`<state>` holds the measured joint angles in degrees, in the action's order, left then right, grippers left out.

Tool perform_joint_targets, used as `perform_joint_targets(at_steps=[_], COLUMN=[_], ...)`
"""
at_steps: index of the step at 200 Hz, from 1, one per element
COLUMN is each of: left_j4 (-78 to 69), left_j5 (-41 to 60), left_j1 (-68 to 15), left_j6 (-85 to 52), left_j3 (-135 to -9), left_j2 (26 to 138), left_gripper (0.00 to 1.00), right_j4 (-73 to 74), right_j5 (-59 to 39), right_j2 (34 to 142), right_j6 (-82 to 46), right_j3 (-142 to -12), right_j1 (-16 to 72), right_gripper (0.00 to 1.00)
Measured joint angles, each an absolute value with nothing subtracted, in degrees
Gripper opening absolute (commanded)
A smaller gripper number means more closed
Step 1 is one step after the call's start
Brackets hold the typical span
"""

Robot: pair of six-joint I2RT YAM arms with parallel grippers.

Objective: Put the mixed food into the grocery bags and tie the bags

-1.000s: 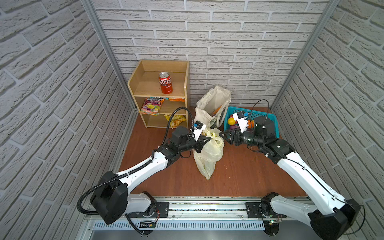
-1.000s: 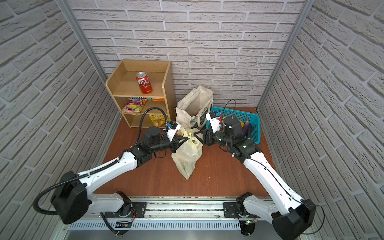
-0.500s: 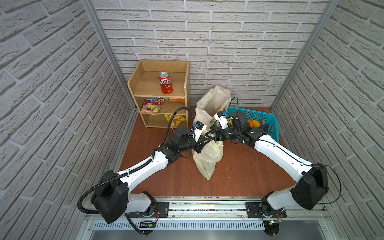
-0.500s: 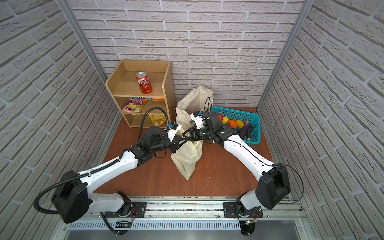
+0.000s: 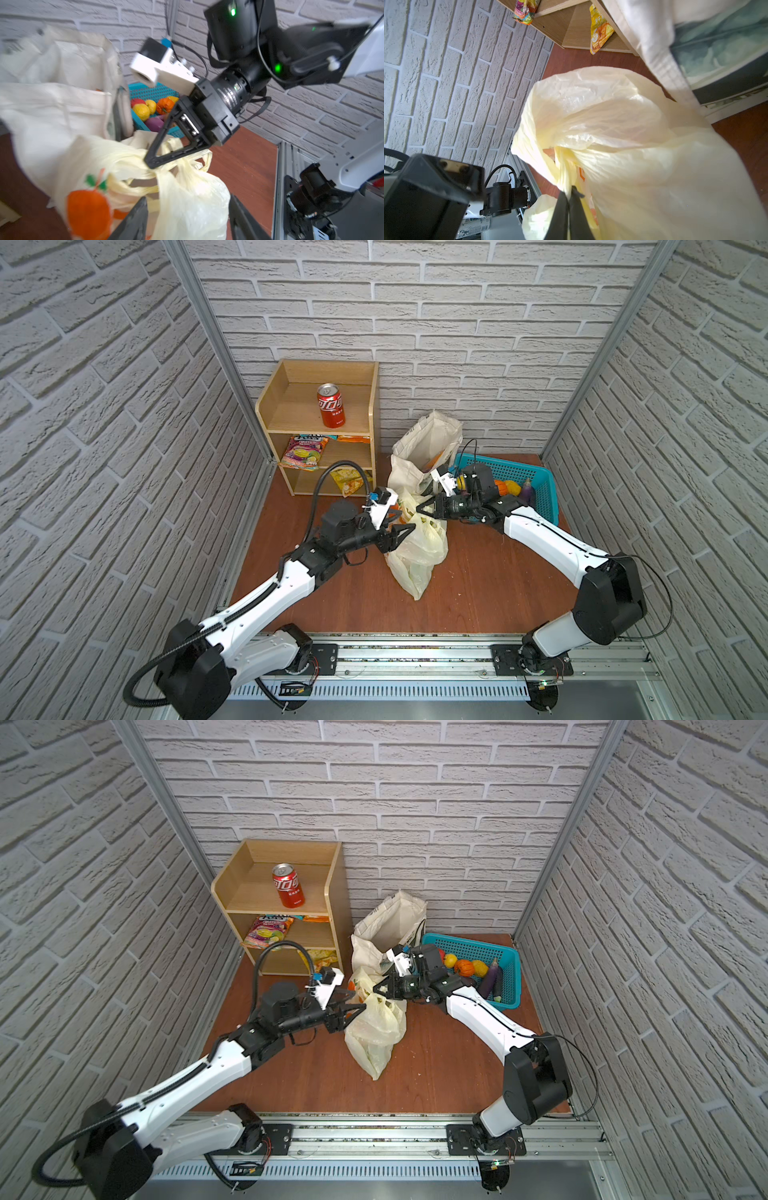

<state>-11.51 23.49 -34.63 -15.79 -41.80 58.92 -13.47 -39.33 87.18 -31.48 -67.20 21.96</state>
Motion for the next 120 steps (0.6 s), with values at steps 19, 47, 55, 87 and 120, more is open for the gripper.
perform_joint_targets(at_steps=[19, 47, 55, 87, 120], left_j4=[-12.9, -13.8, -13.9, -15.3, -18.2], left_j5=[21.7, 20.7, 20.6, 20.7, 21.1], left_j1=[-31.5, -30.7, -30.8, -30.8, -30.8], left_j6=[-17.3, -17.8, -17.8, -18.3, -18.9], left_j3=[-40.3, -40.3, -40.3, -40.2, -40.2], left_j2=[56.6, 60.4, 62.0, 67.5, 69.0], left_gripper=[0.62, 0.62, 0.62, 0.59, 0.54], right_j4=[-9.5, -1.8, 0.5, 7.0, 7.4], right_j5=[-42.7, -48.2, -49.9, -55.0, -56.5], right_j2=[85.4, 84.0, 83.9, 83.9, 83.9], right_j6=[-33.1, -36.4, -37.4, -40.0, -39.1], right_j3=[-64.3, -61.8, -61.5, -61.3, -61.2], right_j1=[20.6, 20.1, 20.1, 20.1, 19.7], right_gripper=[0.06, 0.05, 0.06, 0.05, 0.05])
